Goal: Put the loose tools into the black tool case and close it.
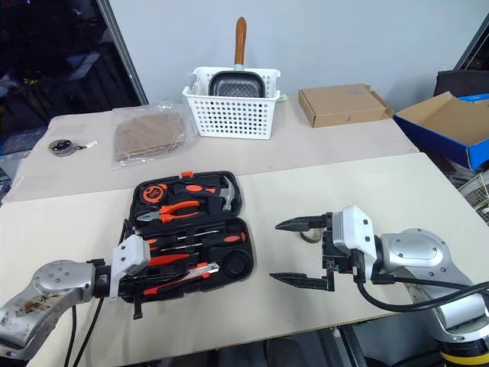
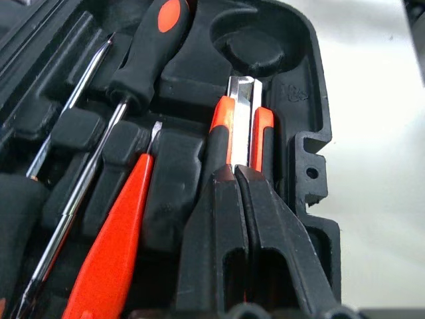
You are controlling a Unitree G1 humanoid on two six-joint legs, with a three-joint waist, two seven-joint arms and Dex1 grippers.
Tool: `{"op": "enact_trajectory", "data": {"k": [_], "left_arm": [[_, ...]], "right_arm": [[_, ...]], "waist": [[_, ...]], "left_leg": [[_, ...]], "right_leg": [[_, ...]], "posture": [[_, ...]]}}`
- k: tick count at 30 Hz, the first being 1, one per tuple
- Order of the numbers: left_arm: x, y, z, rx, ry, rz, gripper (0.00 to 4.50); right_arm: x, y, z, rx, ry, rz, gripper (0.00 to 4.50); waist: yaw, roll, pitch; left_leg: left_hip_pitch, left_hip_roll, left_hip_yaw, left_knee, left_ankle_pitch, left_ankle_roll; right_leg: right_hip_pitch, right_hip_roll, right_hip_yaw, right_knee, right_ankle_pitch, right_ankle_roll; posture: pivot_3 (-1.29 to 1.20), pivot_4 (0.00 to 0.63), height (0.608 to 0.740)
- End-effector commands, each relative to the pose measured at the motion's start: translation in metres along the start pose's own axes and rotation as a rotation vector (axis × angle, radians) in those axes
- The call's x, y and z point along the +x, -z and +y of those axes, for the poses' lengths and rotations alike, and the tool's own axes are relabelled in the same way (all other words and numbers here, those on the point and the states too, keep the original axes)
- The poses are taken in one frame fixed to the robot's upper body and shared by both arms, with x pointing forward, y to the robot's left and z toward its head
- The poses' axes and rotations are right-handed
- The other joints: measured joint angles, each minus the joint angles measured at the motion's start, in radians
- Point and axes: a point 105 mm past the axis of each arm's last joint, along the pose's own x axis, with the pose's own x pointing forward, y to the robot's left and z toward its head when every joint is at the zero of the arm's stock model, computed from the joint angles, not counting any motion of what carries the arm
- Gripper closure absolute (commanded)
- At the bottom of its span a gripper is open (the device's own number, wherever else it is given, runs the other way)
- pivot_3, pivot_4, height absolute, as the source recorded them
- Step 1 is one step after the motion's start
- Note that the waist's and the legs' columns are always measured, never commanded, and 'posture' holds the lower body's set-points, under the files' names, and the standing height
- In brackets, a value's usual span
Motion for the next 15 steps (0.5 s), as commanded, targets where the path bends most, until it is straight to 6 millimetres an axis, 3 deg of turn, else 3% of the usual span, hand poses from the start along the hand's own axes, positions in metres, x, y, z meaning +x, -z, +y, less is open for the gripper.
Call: {"op": "enact_trajectory", "data": {"k": [1, 4, 8, 11, 14, 15], "left_arm": [[0.006, 0.024, -0.001, -0.125, -0.025, 0.074, 4.42], [0.010, 0.022, -0.003, -0.106, -0.011, 0.046, 4.42], [0.005, -0.034, -0.003, -0.060, -0.016, -0.285, 4.42], [-0.007, -0.060, -0.006, -0.018, 0.000, -0.398, 4.42], [-0.017, -0.078, -0.013, 0.016, 0.047, -0.450, 3.82], [-0.021, -0.083, -0.017, 0.028, 0.069, -0.459, 3.41]], "right_arm": [[-0.005, -0.008, -0.002, -0.027, 0.042, 0.001, 0.00], [-0.009, -0.006, -0.007, 0.003, 0.100, 0.008, 0.00], [-0.022, 0.003, -0.023, 0.045, 0.284, 0.061, 0.00], [-0.035, 0.014, -0.028, 0.107, 0.378, 0.133, 0.00], [-0.046, 0.030, -0.033, 0.111, 0.450, 0.291, 0.00], [-0.050, 0.039, -0.037, 0.099, 0.483, 0.370, 0.00]], "waist": [[0.000, 0.000, 0.000], [0.001, 0.000, 0.000], [0.000, -0.001, 0.001], [0.001, -0.007, 0.004], [0.001, -0.004, 0.003], [0.000, -0.004, 0.003]], "left_leg": [[0.002, 0.000, 0.000, 0.000, 0.000, 0.000], [0.010, 0.000, 0.000, 0.000, 0.000, 0.000], [0.012, -0.001, 0.001, 0.000, 0.000, -0.001], [0.011, 0.000, 0.000, 0.000, 0.000, -0.001], [0.004, 0.000, 0.000, 0.000, 0.000, -0.001], [0.003, 0.000, 0.000, 0.000, 0.000, 0.000]], "right_leg": [[0.001, 0.000, 0.000, 0.000, 0.000, 0.000], [0.009, 0.000, 0.000, 0.000, 0.000, 0.000], [0.011, 0.000, 0.002, -0.001, -0.002, -0.003], [0.008, 0.001, 0.001, -0.001, 0.000, 0.001], [0.006, 0.001, 0.000, -0.001, 0.000, 0.000], [0.004, 0.001, 0.001, -0.002, -0.001, 0.000]], "posture": [[0.00, 0.150, 0.740], [0.00, 0.150, 0.740], [0.00, 0.150, 0.740], [0.00, 0.150, 0.740], [0.00, 0.150, 0.740], [0.00, 0.150, 0.740]]}}
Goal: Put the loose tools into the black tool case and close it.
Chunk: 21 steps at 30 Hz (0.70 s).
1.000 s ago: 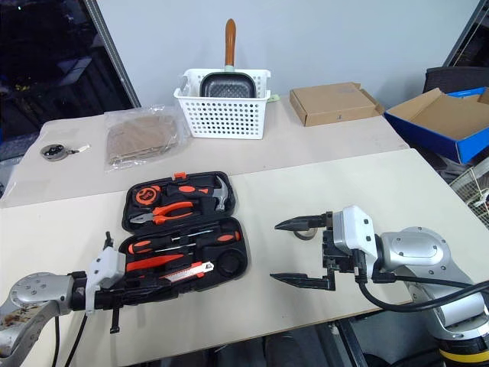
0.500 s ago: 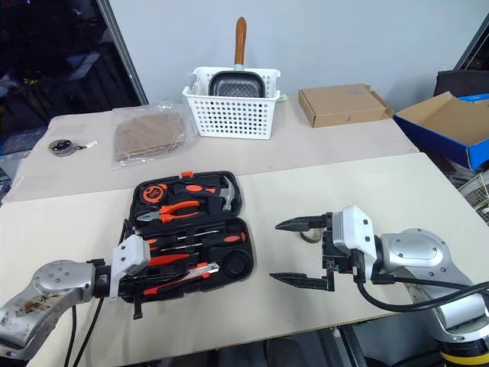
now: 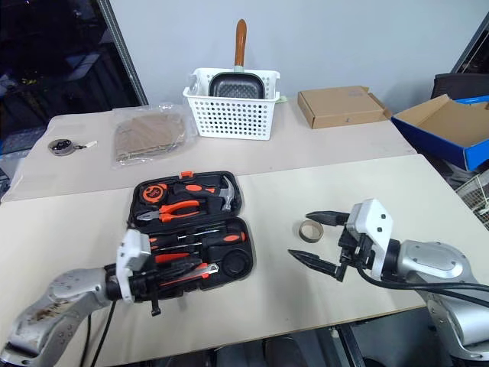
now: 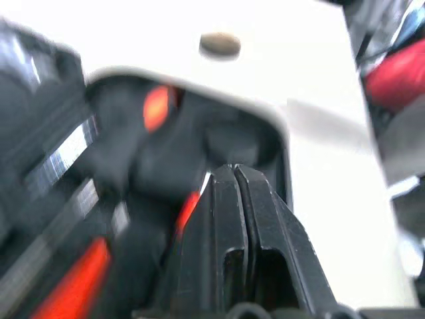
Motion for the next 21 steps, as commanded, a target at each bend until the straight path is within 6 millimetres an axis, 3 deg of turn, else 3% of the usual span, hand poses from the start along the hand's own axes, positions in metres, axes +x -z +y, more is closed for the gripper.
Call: {"op": "enact_trajectory", "data": {"k": [1, 9, 14, 18, 21], "left_arm": [[-0.005, -0.032, -0.017, 0.065, 0.100, -0.064, 3.03], [0.002, -0.046, -0.029, 0.100, 0.147, -0.042, 0.25], [0.001, -0.044, -0.023, 0.105, 0.114, -0.021, 0.25], [0.003, -0.043, -0.023, 0.104, 0.108, -0.017, 0.21], [0.005, -0.045, -0.022, 0.111, 0.101, -0.017, 0.21]], "right_arm": [[-0.004, 0.014, -0.021, -0.087, 0.134, 0.199, 0.00], [0.022, 0.038, -0.034, -0.015, 0.068, 0.325, 0.00], [0.038, 0.046, -0.035, -0.022, 0.017, 0.371, 0.00], [0.046, 0.057, -0.040, -0.043, 0.010, 0.426, 1.03], [0.052, 0.059, -0.046, -0.080, 0.017, 0.443, 2.12]], "waist": [[-0.004, 0.000, 0.000], [-0.009, 0.000, 0.000], [-0.011, 0.000, 0.000], [-0.011, 0.000, 0.000], [-0.010, 0.000, 0.000]], "left_leg": [[-0.002, 0.000, 0.000, 0.000, 0.000, 0.000], [-0.004, 0.000, 0.000, 0.001, 0.000, 0.000], [-0.005, 0.000, 0.000, 0.001, 0.000, 0.000], [-0.006, 0.000, 0.000, 0.001, 0.000, 0.000], [-0.006, 0.000, 0.000, 0.001, 0.000, 0.000]], "right_leg": [[-0.001, 0.000, 0.000, 0.000, 0.000, 0.000], [-0.005, 0.001, 0.000, 0.001, 0.001, 0.000], [-0.011, 0.000, 0.000, 0.001, 0.001, 0.000], [-0.012, 0.000, 0.000, 0.000, 0.001, 0.000], [-0.012, 0.000, 0.000, 0.000, 0.001, 0.000]], "posture": [[0.00, 0.150, 0.740], [0.00, 0.150, 0.740], [0.00, 0.150, 0.740], [0.00, 0.150, 0.740], [0.00, 0.150, 0.740]]}}
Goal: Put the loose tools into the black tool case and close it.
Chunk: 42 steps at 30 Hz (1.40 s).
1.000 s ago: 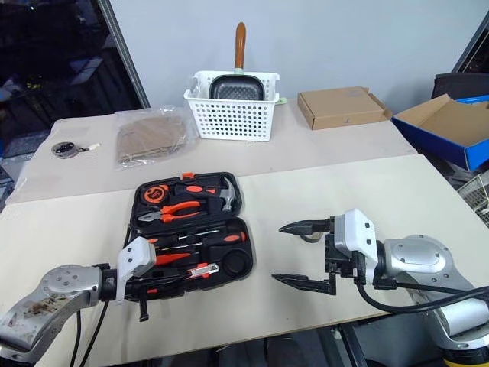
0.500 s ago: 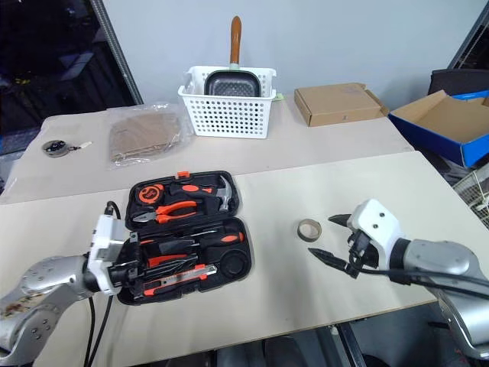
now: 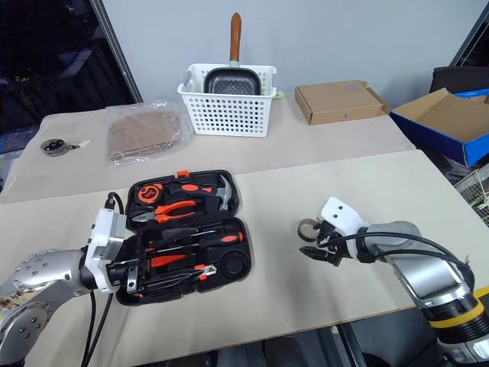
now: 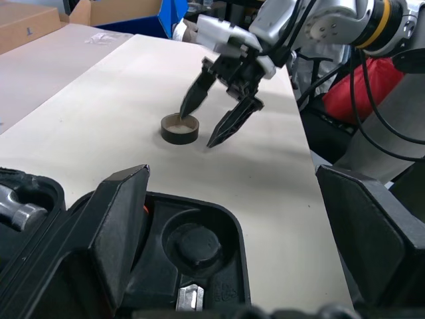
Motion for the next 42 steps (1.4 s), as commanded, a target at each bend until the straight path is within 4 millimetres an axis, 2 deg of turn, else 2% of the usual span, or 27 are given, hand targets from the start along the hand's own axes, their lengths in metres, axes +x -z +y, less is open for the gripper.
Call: {"op": "enact_trajectory", "data": {"k": [1, 7, 12, 13, 16, 19, 21, 25, 39, 41, 42], "left_arm": [[0.004, -0.008, -0.001, 0.036, -0.003, -0.001, 0.21], [0.012, -0.022, -0.004, 0.036, -0.024, 0.000, 0.21], [0.010, -0.025, -0.003, 0.011, -0.071, 0.015, 0.21], [0.006, -0.024, -0.001, 0.003, -0.098, 0.022, 0.21], [-0.012, -0.015, 0.004, -0.004, -0.176, 0.063, 0.21], [-0.027, -0.010, 0.003, 0.029, -0.201, 0.039, 0.21], [-0.037, -0.012, -0.005, -0.005, -0.151, -0.007, 0.21], [-0.052, -0.008, -0.015, -0.050, -0.092, 0.017, 0.21], [-0.079, 0.002, -0.020, -0.058, -0.086, 0.131, 0.21], [-0.083, 0.005, -0.018, -0.062, -0.096, 0.138, 0.21], [-0.086, 0.006, -0.017, -0.062, -0.099, 0.141, 0.21]], "right_arm": [[0.003, -0.006, -0.008, -0.061, 0.026, -0.002, 2.39], [-0.007, -0.027, 0.002, -0.144, -0.040, -0.079, 4.46], [-0.019, -0.068, 0.028, -0.231, -0.174, -0.196, 4.46], [-0.019, -0.082, 0.038, -0.269, -0.222, -0.219, 4.46], [-0.012, -0.112, 0.065, -0.370, -0.350, -0.235, 4.46], [0.002, -0.126, 0.086, -0.415, -0.447, -0.206, 4.46], [0.014, -0.128, 0.093, -0.459, -0.480, -0.166, 4.46], [0.037, -0.123, 0.100, -0.539, -0.514, -0.081, 4.46], [0.049, -0.116, 0.124, -0.676, -0.764, 0.001, 4.46], [0.049, -0.114, 0.129, -0.686, -0.816, 0.011, 3.74], [0.049, -0.113, 0.130, -0.686, -0.834, 0.017, 3.56]], "waist": [[0.000, 0.000, 0.000], [0.000, 0.000, 0.000], [-0.005, 0.000, 0.000], [-0.004, 0.000, 0.000], [-0.014, 0.001, 0.000], [-0.019, 0.001, 0.000], [-0.014, 0.001, 0.000], [0.001, 0.001, 0.000], [-0.005, 0.001, 0.000], [-0.005, 0.001, 0.000], [-0.005, 0.001, 0.000]], "left_leg": [[0.000, 0.000, 0.000, 0.000, 0.000, 0.000], [0.000, 0.000, 0.000, 0.001, 0.000, 0.000], [0.000, 0.000, 0.000, 0.000, 0.000, 0.000], [0.000, 0.000, 0.000, 0.000, 0.000, 0.000], [0.000, 0.001, 0.000, 0.000, 0.000, 0.000], [0.002, 0.002, -0.002, 0.000, 0.000, 0.000], [0.001, 0.002, -0.003, 0.000, 0.000, -0.001], [0.000, 0.001, -0.002, 0.000, 0.001, -0.001], [0.001, 0.002, -0.003, -0.001, 0.000, 0.000], [0.001, 0.002, -0.003, -0.001, 0.000, 0.000], [0.001, 0.002, -0.003, -0.001, 0.000, 0.000]], "right_leg": [[0.000, 0.000, 0.000, 0.000, 0.000, 0.000], [0.000, 0.000, 0.000, 0.001, 0.000, 0.000], [0.000, 0.000, 0.000, 0.001, 0.000, 0.000], [0.000, 0.000, 0.000, 0.001, 0.000, 0.000], [0.000, 0.001, 0.001, 0.002, 0.001, -0.001], [0.000, 0.002, -0.002, 0.002, 0.001, -0.002], [-0.001, 0.002, -0.003, 0.002, 0.001, -0.003], [-0.002, -0.001, -0.004, 0.001, 0.001, -0.003], [-0.003, 0.000, -0.006, 0.001, 0.001, -0.005], [-0.003, 0.000, -0.006, 0.001, 0.001, -0.005], [-0.003, 0.000, -0.006, 0.001, 0.001, -0.005]], "posture": [[0.00, 0.150, 0.740], [0.00, 0.150, 0.740], [0.00, 0.150, 0.740], [0.00, 0.150, 0.740], [0.00, 0.150, 0.740], [0.00, 0.150, 0.740], [0.00, 0.150, 0.740], [0.00, 0.150, 0.740], [0.00, 0.150, 0.740], [0.00, 0.150, 0.740], [0.00, 0.150, 0.740]]}}
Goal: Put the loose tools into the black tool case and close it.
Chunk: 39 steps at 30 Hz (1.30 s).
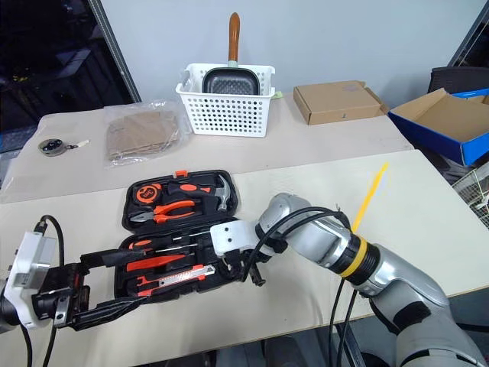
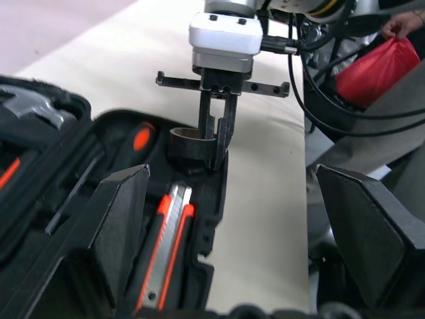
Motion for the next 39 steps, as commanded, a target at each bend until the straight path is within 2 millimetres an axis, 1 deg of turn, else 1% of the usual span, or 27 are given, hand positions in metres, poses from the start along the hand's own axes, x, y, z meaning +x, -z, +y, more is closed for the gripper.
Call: {"op": "enact_trajectory", "data": {"k": [1, 3, 4, 6, 11, 13, 14, 15, 17, 18, 20, 21, 22, 23, 24, 25, 27, 29, 32, 35, 37, 39], "left_arm": [[-0.010, 0.001, 0.005, 0.042, -0.016, 0.007, 0.21], [-0.012, 0.004, 0.008, 0.045, -0.018, 0.009, 0.21], [-0.013, 0.005, 0.009, 0.046, -0.017, 0.006, 0.21], [-0.015, 0.007, 0.011, 0.048, -0.015, 0.001, 0.21], [-0.023, 0.014, 0.023, 0.015, -0.083, -0.051, 0.21], [-0.025, 0.018, 0.036, -0.054, -0.197, -0.085, 0.21], [-0.025, 0.021, 0.041, -0.078, -0.238, -0.091, 0.21], [-0.025, 0.024, 0.052, -0.092, -0.331, -0.092, 0.21], [-0.024, 0.028, 0.075, -0.178, -0.519, -0.092, 0.21], [-0.023, 0.027, 0.084, -0.211, -0.577, -0.104, 0.21], [-0.018, 0.020, 0.099, -0.242, -0.632, -0.128, 0.21], [-0.016, 0.017, 0.106, -0.249, -0.655, -0.133, 0.21], [-0.015, 0.014, 0.115, -0.265, -0.688, -0.137, 0.21], [-0.014, 0.013, 0.123, -0.267, -0.714, -0.128, 0.21], [-0.014, 0.012, 0.129, -0.269, -0.728, -0.120, 0.21], [-0.013, 0.011, 0.137, -0.282, -0.750, -0.121, 0.21], [-0.010, 0.013, 0.148, -0.317, -0.771, -0.099, 0.21], [-0.010, 0.025, 0.164, -0.378, -0.833, 0.013, 0.21], [-0.009, 0.029, 0.182, -0.430, -0.869, 0.053, 0.21], [-0.008, 0.032, 0.189, -0.456, -0.863, 0.081, 0.21], [-0.011, 0.035, 0.190, -0.471, -0.859, 0.095, 0.21], [-0.015, 0.038, 0.190, -0.491, -0.858, 0.112, 0.21]], "right_arm": [[0.004, -0.007, 0.006, -0.045, -0.076, -0.009, 3.19], [0.004, -0.008, 0.005, -0.039, -0.070, -0.017, 2.51], [0.000, -0.011, 0.005, -0.032, -0.069, -0.041, 2.21], [-0.010, -0.018, 0.004, -0.027, -0.072, -0.085, 2.21], [-0.035, -0.043, 0.000, -0.005, -0.058, -0.283, 2.21], [-0.051, -0.056, -0.009, 0.044, 0.022, -0.433, 2.21], [-0.056, -0.060, -0.013, 0.063, 0.053, -0.482, 2.21], [-0.065, -0.060, -0.025, 0.107, 0.154, -0.533, 2.21], [-0.084, -0.049, -0.051, 0.248, 0.360, -0.590, 2.21], [-0.091, -0.040, -0.057, 0.291, 0.430, -0.593, 1.94], [-0.104, -0.022, -0.066, 0.369, 0.566, -0.569, 1.50], [-0.109, -0.017, -0.071, 0.410, 0.620, -0.565, 1.21], [-0.114, -0.007, -0.076, 0.458, 0.690, -0.537, 0.82], [-0.118, 0.001, -0.082, 0.497, 0.753, -0.511, 0.53], [-0.120, 0.008, -0.088, 0.530, 0.812, -0.491, 0.15], [-0.121, 0.016, -0.094, 0.576, 0.856, -0.462, 0.06], [-0.117, 0.027, -0.101, 0.624, 0.898, -0.417, 0.06], [-0.110, 0.028, -0.106, 0.697, 0.876, -0.439, 0.06], [-0.099, 0.035, -0.116, 0.777, 0.866, -0.409, 0.06], [-0.091, 0.033, -0.122, 0.829, 0.835, -0.438, 0.06], [-0.084, 0.031, -0.123, 0.844, 0.805, -0.448, 0.06], [-0.074, 0.033, -0.124, 0.857, 0.784, -0.430, 0.06]], "waist": [[0.001, 0.000, 0.000], [0.001, 0.000, 0.000], [0.001, 0.000, 0.000], [0.003, 0.000, 0.000], [0.003, 0.000, 0.000], [-0.001, 0.000, 0.000], [-0.001, 0.000, 0.000], [0.000, 0.000, 0.000], [0.002, 0.000, 0.000], [0.005, 0.000, 0.000], [0.013, -0.001, -0.001], [0.015, -0.001, -0.001], [0.014, -0.001, -0.001], [0.011, -0.001, -0.001], [0.010, -0.001, -0.001], [0.006, -0.001, -0.001], [-0.003, 0.000, -0.001], [-0.013, 0.000, -0.001], [-0.025, 0.000, -0.001], [-0.026, 0.000, -0.001], [-0.026, 0.000, -0.001], [-0.025, 0.000, -0.001]], "left_leg": [[0.000, 0.000, 0.000, 0.000, 0.000, 0.000], [0.000, 0.000, 0.000, 0.000, 0.000, 0.000], [0.000, 0.000, -0.001, -0.001, 0.000, 0.000], [-0.001, 0.000, -0.001, -0.001, 0.000, 0.000], [-0.002, 0.000, -0.002, -0.001, -0.001, 0.000], [-0.001, 0.001, -0.002, -0.001, -0.001, 0.000], [-0.001, 0.001, -0.002, -0.001, -0.001, 0.000], [-0.001, 0.001, -0.003, -0.001, -0.001, 0.000], [-0.001, 0.001, -0.004, -0.001, -0.001, 0.000], [0.000, 0.000, -0.004, -0.001, -0.001, 0.000], [-0.001, 0.000, -0.007, 0.001, 0.000, -0.001], [-0.001, -0.001, -0.008, 0.002, 0.000, -0.001], [-0.002, -0.001, -0.009, 0.002, 0.000, -0.002], [-0.002, -0.001, -0.009, 0.002, 0.000, -0.002], [-0.002, -0.001, -0.009, 0.002, 0.000, -0.002], [-0.002, -0.001, -0.009, 0.002, 0.000, -0.002], [-0.002, -0.001, -0.009, 0.000, 0.000, -0.002], [-0.002, -0.001, -0.009, -0.001, 0.000, -0.002], [-0.003, -0.001, -0.010, -0.003, 0.000, -0.002], [-0.004, -0.001, -0.010, -0.003, 0.000, -0.002], [-0.005, -0.001, -0.010, -0.003, 0.000, -0.002], [-0.009, -0.001, -0.012, -0.003, 0.000, -0.002]], "right_leg": [[0.000, 0.000, 0.000, 0.000, 0.000, 0.000], [0.000, 0.000, -0.001, 0.000, 0.000, -0.001], [0.000, 0.000, -0.001, 0.000, -0.001, -0.002], [-0.001, 0.000, -0.002, 0.000, 0.002, -0.007], [-0.001, -0.001, -0.003, -0.001, 0.003, -0.008], [-0.001, -0.001, -0.003, 0.000, 0.003, -0.008], [-0.001, -0.001, -0.003, 0.000, 0.003, -0.008], [-0.001, 0.000, -0.003, 0.001, 0.003, -0.008], [0.000, 0.000, -0.004, 0.001, 0.003, -0.009], [0.000, -0.001, -0.004, 0.003, 0.003, -0.009], [0.001, -0.001, -0.006, 0.004, 0.004, -0.008], [0.002, -0.002, -0.007, 0.004, 0.004, -0.008], [0.002, -0.002, -0.007, 0.004, 0.004, -0.008], [0.002, -0.002, -0.007, 0.004, 0.005, -0.008], [0.002, -0.002, -0.007, 0.004, 0.005, -0.009], [0.001, -0.001, -0.007, 0.004, 0.005, -0.009], [0.001, -0.001, -0.006, 0.004, 0.005, -0.009], [-0.001, 0.000, -0.006, 0.004, 0.005, -0.010], [-0.002, 0.000, -0.006, 0.004, 0.006, -0.010], [-0.002, -0.001, -0.006, 0.004, 0.006, -0.010], [-0.002, -0.002, -0.008, 0.004, 0.006, -0.010], [-0.004, -0.002, -0.010, 0.005, 0.006, -0.010]], "posture": [[0.00, 0.150, 0.740], [0.00, 0.150, 0.740], [0.00, 0.150, 0.740], [0.00, 0.150, 0.740], [0.00, 0.150, 0.740], [0.00, 0.150, 0.740], [0.00, 0.150, 0.740], [0.00, 0.150, 0.740], [0.00, 0.150, 0.740], [0.00, 0.150, 0.740], [0.00, 0.150, 0.740], [0.00, 0.150, 0.740], [0.00, 0.150, 0.740], [0.00, 0.150, 0.740], [0.00, 0.150, 0.740], [0.00, 0.150, 0.740], [0.00, 0.150, 0.740], [0.00, 0.150, 0.740], [0.00, 0.150, 0.740], [0.00, 0.150, 0.740], [0.00, 0.150, 0.740], [0.00, 0.150, 0.740]]}}
